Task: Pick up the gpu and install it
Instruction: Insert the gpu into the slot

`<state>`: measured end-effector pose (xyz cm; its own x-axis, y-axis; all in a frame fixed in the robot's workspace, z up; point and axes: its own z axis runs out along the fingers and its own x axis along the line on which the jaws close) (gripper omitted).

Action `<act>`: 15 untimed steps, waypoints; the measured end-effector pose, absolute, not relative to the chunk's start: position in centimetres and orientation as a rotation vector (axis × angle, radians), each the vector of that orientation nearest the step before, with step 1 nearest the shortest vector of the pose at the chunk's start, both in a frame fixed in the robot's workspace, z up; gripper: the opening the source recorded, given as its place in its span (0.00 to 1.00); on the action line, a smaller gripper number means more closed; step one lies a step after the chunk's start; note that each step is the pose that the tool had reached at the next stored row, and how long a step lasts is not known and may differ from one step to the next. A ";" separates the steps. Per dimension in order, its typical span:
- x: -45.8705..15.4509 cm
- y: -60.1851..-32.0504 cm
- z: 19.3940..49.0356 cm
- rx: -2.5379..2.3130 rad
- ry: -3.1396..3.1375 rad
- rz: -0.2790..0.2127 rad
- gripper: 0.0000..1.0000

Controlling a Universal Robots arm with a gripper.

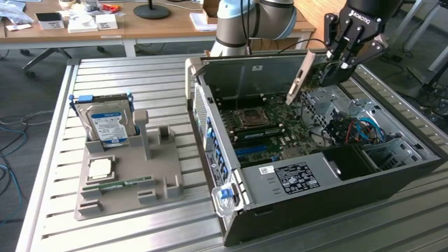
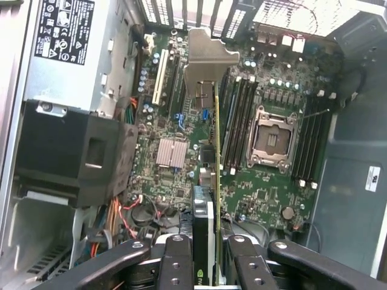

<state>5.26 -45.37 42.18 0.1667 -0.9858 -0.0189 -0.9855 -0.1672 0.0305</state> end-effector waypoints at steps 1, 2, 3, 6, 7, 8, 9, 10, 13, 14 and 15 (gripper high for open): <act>5.1 -45.4 42.0 2.391 -2.022 -0.052 0.27; 4.9 -45.4 41.8 2.390 -2.023 -0.051 0.27; 4.7 -45.4 41.7 2.389 -2.024 -0.051 0.27; 4.4 -45.4 41.2 2.387 -2.027 -0.050 0.27; 4.3 -45.4 41.2 2.387 -2.028 -0.050 0.27; 4.3 -45.4 41.2 2.387 -2.028 -0.050 0.27; 4.3 -45.4 41.2 2.387 -2.027 -0.050 0.27; 4.3 -45.4 41.2 2.387 -2.028 -0.050 0.27; 4.3 -45.4 41.2 2.387 -2.028 -0.050 0.27; 4.3 -45.4 41.2 2.387 -2.028 -0.050 0.27; 4.3 -45.4 41.1 2.387 -2.028 -0.050 0.27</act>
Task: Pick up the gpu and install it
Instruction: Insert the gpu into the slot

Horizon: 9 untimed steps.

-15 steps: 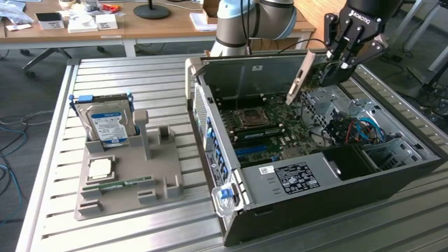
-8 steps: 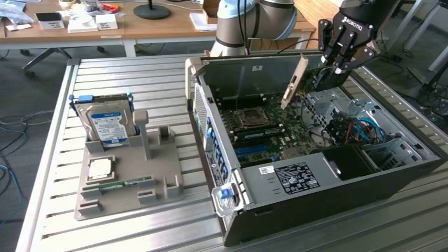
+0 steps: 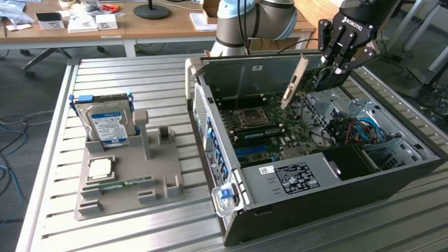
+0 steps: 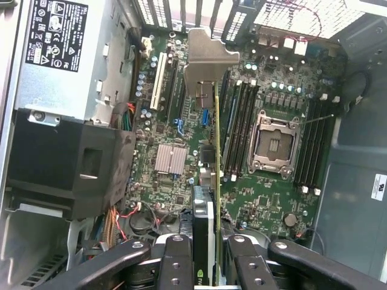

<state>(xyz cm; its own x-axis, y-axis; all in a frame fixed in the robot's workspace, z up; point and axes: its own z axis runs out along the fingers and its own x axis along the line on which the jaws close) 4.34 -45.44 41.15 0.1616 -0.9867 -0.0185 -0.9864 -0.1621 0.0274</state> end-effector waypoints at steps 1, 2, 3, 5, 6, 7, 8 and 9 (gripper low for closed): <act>4.3 -45.4 41.0 2.388 -2.028 -0.050 0.27; 4.3 -45.4 40.9 2.388 -2.028 -0.050 0.27; 4.3 -45.4 40.8 2.387 -2.028 -0.050 0.27; 4.3 -45.4 40.4 2.387 -2.027 -0.050 0.27; 4.3 -45.4 40.3 2.387 -2.027 -0.049 0.27; 4.3 -45.4 40.2 2.387 -2.027 -0.049 0.27; 4.3 -45.4 40.2 2.387 -2.027 -0.049 0.27; 4.3 -45.4 40.1 2.387 -2.027 -0.049 0.27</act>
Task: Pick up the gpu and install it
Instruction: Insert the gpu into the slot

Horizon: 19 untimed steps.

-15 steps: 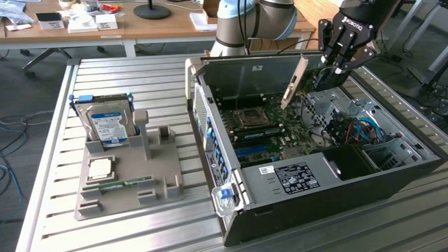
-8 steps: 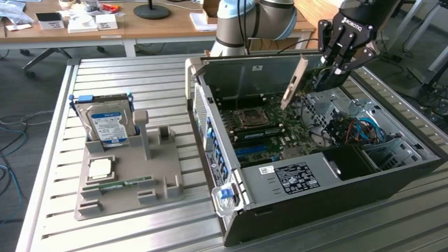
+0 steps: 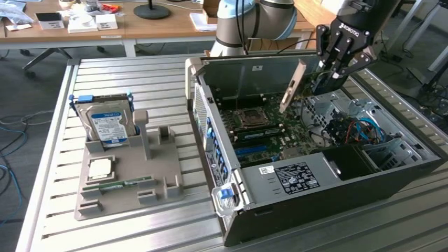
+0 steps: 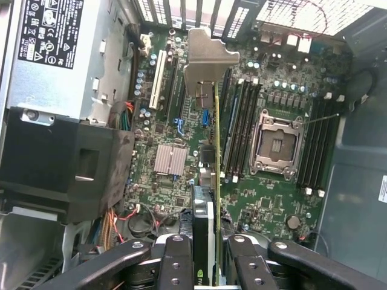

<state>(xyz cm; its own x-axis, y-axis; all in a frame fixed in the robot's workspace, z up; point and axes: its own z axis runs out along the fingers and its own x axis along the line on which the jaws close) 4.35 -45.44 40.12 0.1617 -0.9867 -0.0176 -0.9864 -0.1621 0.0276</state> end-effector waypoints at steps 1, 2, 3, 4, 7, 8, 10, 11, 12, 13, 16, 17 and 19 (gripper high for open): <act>4.3 -45.4 40.1 2.387 -2.027 -0.049 0.27; 4.3 -45.4 40.0 2.387 -2.027 -0.049 0.27; 4.3 -45.4 40.0 2.387 -2.027 -0.049 0.27; 4.3 -45.4 40.0 2.387 -2.027 -0.049 0.27; 4.3 -45.4 40.0 2.387 -2.027 -0.049 0.27; 4.3 -45.4 40.0 2.387 -2.027 -0.049 0.27; 4.3 -45.4 39.9 2.387 -2.027 -0.049 0.27; 4.3 -45.4 39.9 2.387 -2.027 -0.049 0.27; 4.3 -45.4 39.9 2.387 -2.027 -0.049 0.27; 4.3 -45.4 39.8 2.387 -2.027 -0.049 0.27; 4.3 -45.4 39.8 2.387 -2.027 -0.048 0.27; 4.3 -45.4 39.8 2.387 -2.027 -0.048 0.27; 4.3 -45.4 39.8 2.387 -2.027 -0.048 0.27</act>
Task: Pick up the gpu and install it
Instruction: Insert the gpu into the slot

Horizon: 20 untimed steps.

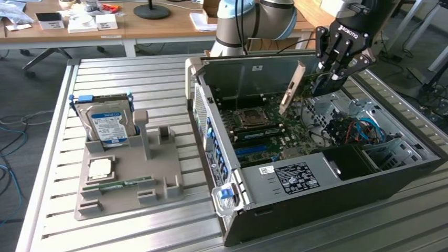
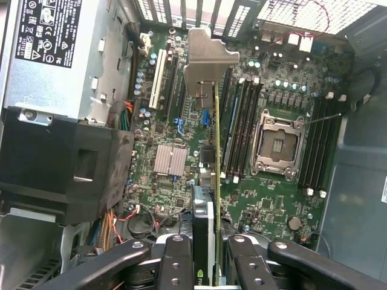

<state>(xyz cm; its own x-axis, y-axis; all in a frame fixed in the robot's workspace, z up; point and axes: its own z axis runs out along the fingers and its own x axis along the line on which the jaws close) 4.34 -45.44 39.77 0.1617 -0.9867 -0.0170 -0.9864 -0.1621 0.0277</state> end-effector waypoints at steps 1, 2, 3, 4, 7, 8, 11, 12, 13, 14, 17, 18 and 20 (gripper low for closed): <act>4.3 -45.4 39.7 2.387 -2.027 -0.048 0.27; 4.3 -45.4 39.7 2.387 -2.027 -0.048 0.27; 4.3 -45.4 39.7 2.386 -2.027 -0.048 0.27; 4.3 -45.4 39.6 2.386 -2.026 -0.047 0.27; 4.3 -45.4 39.5 2.385 -2.026 -0.045 0.27; 4.3 -45.4 39.5 2.385 -2.026 -0.046 0.27; 4.3 -45.4 39.5 2.385 -2.026 -0.046 0.27; 4.3 -45.4 39.5 2.385 -2.026 -0.046 0.27; 4.3 -45.4 39.5 2.385 -2.026 -0.046 0.27; 4.3 -45.4 39.5 2.385 -2.026 -0.046 0.27; 4.3 -45.4 39.3 2.385 -2.026 -0.046 0.27; 4.3 -45.4 39.3 2.385 -2.026 -0.046 0.27; 4.3 -45.4 39.2 2.385 -2.026 -0.046 0.27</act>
